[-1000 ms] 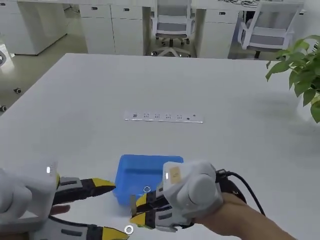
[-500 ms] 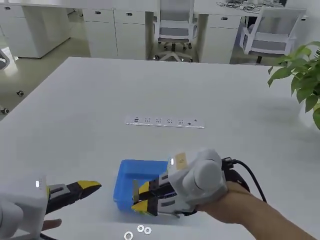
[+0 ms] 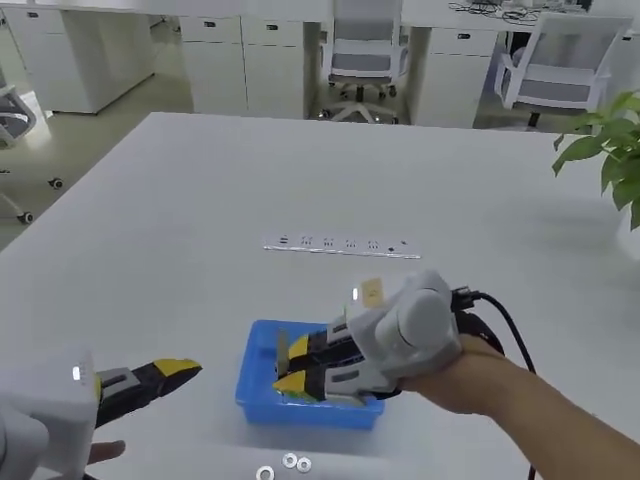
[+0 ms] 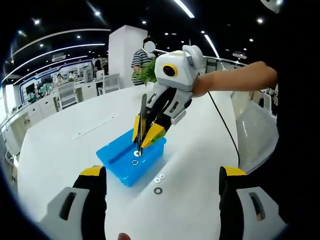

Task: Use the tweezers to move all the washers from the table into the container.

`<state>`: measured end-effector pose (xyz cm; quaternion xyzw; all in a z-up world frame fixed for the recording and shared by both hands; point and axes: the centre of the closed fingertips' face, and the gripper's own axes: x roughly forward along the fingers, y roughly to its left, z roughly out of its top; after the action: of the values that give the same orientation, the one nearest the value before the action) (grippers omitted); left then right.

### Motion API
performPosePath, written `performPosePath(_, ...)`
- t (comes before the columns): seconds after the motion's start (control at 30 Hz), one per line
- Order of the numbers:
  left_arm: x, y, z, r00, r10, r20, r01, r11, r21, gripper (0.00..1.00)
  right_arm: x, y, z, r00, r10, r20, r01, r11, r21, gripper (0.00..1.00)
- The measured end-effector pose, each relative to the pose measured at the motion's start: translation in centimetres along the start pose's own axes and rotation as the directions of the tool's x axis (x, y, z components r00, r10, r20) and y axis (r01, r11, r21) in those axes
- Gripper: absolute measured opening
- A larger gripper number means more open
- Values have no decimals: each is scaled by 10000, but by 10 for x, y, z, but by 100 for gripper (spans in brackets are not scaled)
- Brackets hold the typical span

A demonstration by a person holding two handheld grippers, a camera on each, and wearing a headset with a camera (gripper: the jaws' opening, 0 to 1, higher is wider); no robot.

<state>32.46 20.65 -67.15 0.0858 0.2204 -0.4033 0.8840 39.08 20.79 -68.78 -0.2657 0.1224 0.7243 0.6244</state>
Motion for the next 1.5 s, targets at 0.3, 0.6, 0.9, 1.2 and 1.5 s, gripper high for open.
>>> performPosePath(0.3,-2,6,1,9999,125,107,-124,9999,-66,99,11,-14,-12,10000,-12,21,12,10000,3,9)
performPosePath(0.6,-1,6,1,9996,235,143,-234,9997,-72,99,22,-21,-22,9999,109,33,-109,9999,92,9)
performPosePath(0.9,2,8,2,9996,234,184,-230,9995,-230,99,33,-25,-36,9996,274,-46,-273,9995,185,10)
performPosePath(1.2,6,14,5,9995,259,192,-252,9992,-324,99,44,-27,-50,9989,453,-128,-448,9983,377,10)
performPosePath(1.5,9,22,2,9995,275,174,-268,9989,-393,97,53,-28,-60,9979,588,-265,-575,9972,480,10)
